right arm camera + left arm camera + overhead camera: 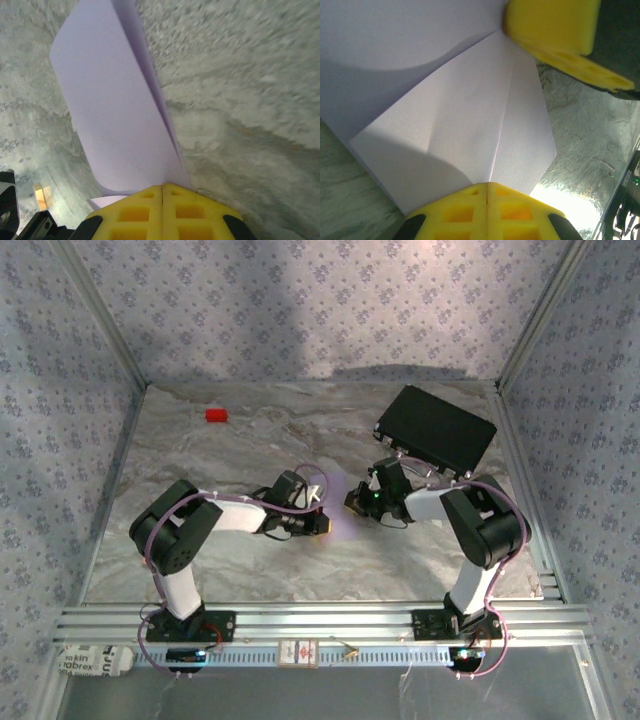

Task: Fold a paper plane with a square sheet of paper (pick it up from the middle)
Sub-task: Fold the triangle a second time at the center of the table.

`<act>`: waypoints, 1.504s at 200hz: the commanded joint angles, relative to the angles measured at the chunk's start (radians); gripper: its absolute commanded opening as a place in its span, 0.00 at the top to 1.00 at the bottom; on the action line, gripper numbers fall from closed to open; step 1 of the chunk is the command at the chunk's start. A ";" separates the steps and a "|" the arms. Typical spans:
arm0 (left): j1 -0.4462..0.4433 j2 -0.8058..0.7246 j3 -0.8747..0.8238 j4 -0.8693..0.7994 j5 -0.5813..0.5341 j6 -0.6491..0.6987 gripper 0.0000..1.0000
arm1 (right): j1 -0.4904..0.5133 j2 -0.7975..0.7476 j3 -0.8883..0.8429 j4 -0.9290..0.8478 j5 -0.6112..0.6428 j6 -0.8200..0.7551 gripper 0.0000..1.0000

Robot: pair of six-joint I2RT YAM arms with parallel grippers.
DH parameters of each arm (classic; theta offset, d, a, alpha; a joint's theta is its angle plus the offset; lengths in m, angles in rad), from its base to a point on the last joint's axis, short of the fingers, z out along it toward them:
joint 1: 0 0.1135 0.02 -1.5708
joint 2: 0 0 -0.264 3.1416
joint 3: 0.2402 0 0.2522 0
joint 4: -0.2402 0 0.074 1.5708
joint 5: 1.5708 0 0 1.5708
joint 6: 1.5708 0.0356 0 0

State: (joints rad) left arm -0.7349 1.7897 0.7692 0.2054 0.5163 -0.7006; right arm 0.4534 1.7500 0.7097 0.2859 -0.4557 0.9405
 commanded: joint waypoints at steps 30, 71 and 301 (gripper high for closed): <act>-0.001 0.053 -0.041 -0.134 -0.049 0.018 1.00 | -0.015 -0.096 -0.014 -0.009 0.025 -0.020 0.99; -0.001 0.045 -0.022 -0.142 -0.041 0.018 1.00 | 0.050 -0.041 0.029 -0.031 -0.030 -0.036 0.99; -0.027 0.090 0.118 -0.087 0.013 -0.143 1.00 | 0.051 0.008 -0.043 -0.094 0.072 -0.004 1.00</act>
State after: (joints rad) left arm -0.7540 1.8698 0.9020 0.1745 0.5480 -0.8497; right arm 0.5064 1.7428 0.6971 0.2840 -0.4522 0.9428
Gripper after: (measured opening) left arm 0.045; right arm 0.052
